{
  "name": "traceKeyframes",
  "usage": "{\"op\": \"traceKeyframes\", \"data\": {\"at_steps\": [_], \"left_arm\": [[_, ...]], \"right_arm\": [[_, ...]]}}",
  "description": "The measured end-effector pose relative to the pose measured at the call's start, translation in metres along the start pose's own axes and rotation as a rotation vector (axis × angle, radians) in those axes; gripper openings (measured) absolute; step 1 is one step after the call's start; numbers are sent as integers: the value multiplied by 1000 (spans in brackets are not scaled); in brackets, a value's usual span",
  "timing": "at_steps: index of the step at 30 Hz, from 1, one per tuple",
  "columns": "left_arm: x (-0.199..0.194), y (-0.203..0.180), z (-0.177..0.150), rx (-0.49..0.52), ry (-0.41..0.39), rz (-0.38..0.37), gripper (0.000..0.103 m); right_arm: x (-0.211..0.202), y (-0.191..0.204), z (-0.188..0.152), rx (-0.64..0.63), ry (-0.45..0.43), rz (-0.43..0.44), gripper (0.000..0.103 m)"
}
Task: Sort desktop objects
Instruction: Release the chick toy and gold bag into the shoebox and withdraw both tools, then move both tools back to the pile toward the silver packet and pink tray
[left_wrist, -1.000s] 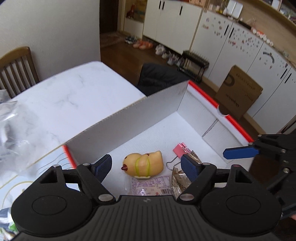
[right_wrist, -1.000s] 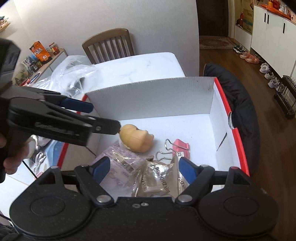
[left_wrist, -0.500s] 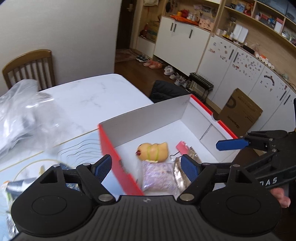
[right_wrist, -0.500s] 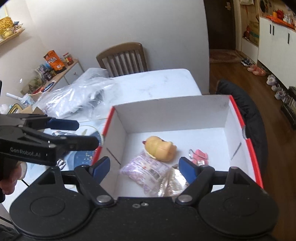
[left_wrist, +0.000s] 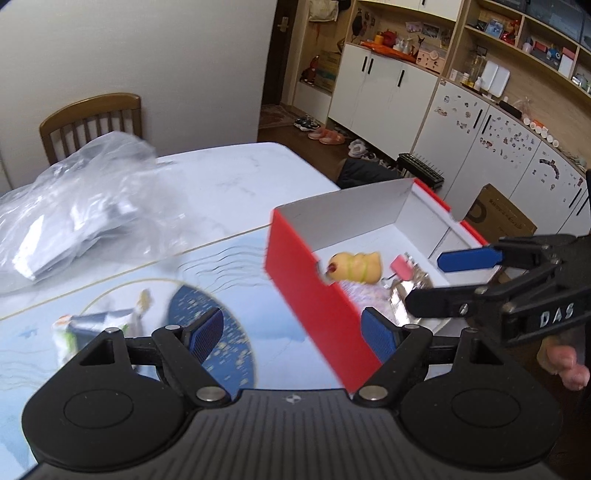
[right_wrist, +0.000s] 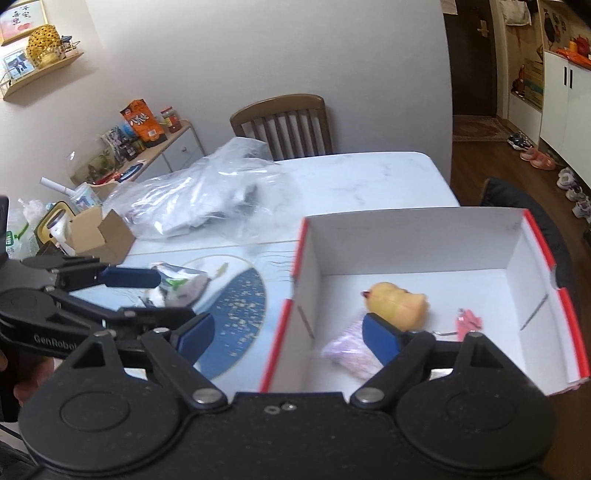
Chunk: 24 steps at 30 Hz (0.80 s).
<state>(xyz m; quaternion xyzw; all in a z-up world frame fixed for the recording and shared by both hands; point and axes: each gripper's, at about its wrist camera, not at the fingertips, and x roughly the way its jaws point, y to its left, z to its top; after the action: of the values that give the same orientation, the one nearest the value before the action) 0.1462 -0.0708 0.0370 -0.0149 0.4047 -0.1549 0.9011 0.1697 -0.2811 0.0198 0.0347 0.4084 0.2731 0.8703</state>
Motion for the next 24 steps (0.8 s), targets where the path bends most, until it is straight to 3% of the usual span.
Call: {"op": "traceKeyframes", "data": {"at_steps": [15, 17, 24], "left_arm": [[-40, 80, -53, -78, -12, 14, 94], [-45, 91, -60, -90, -15, 11, 102], [-59, 120, -83, -91, -11, 22, 103]], "right_arm": [[27, 78, -15, -6, 33, 1, 91], [31, 88, -18, -6, 35, -2, 91], [44, 116, -26, 2, 42, -9, 92]]}}
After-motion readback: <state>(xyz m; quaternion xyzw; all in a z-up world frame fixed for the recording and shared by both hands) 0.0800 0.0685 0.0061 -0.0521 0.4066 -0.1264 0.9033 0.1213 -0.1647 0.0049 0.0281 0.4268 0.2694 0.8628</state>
